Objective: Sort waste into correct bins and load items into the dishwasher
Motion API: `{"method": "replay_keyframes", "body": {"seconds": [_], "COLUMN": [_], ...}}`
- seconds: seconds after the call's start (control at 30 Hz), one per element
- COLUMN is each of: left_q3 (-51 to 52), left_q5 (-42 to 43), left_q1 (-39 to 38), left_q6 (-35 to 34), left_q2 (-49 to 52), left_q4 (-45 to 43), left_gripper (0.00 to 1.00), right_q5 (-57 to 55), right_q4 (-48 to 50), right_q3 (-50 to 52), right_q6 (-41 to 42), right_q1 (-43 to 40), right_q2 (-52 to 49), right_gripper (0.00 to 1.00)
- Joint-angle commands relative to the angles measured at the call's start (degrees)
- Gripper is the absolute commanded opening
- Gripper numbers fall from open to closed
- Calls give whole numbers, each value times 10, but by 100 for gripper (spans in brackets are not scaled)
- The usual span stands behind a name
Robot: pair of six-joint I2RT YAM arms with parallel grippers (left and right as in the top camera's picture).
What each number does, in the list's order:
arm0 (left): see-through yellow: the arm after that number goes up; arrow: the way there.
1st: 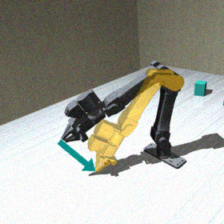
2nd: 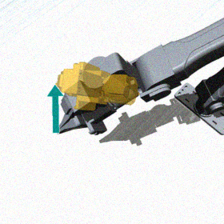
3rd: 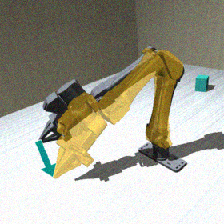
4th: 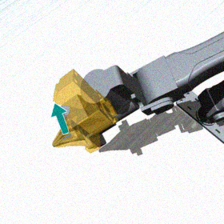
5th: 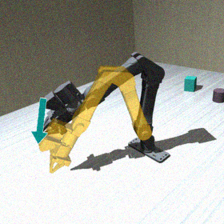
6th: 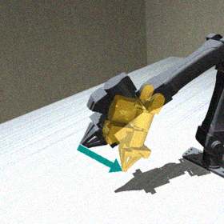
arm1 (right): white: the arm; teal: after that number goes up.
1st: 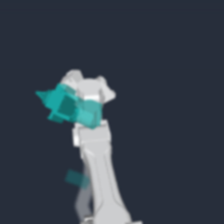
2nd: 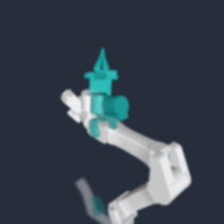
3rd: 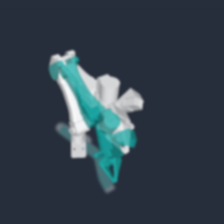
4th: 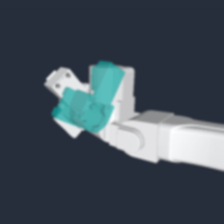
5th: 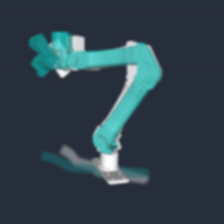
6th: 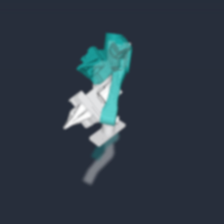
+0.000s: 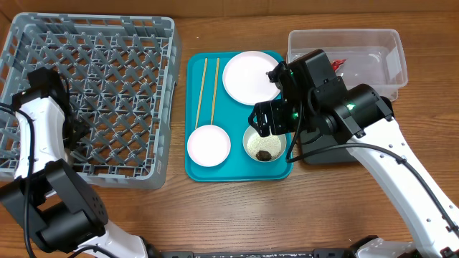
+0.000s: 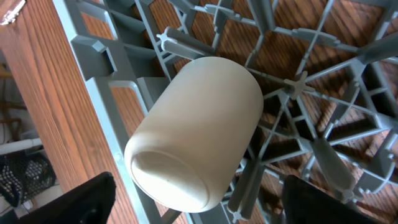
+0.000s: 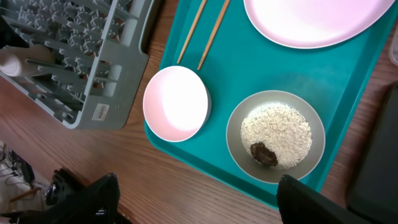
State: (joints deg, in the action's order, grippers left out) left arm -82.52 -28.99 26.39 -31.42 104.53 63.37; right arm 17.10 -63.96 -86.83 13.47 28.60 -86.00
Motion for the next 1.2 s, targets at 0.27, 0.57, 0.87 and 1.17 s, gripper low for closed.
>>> {"method": "replay_keyframes", "body": {"seconds": [0.27,0.57,0.87,1.17], "left_q3": [7,8,8,8], "left_q5": [-6,47,87,96], "left_q1": [12,66,77,77], "left_q6": [-3,48,83,83], "left_q2": [2,2,2,2], "left_q4": [24,0,-23,-23], "left_gripper": [91,88,84,54], "right_q5": [-6,-6,-6,-6], "right_q4": [2,-3,0,0], "right_q3": [3,3,3,3], "right_q6": [-2,-2,-2,-2], "right_q1": [3,3,3,3], "right_q2": [1,1,1,1], "right_gripper": [82,82,82,82]}}
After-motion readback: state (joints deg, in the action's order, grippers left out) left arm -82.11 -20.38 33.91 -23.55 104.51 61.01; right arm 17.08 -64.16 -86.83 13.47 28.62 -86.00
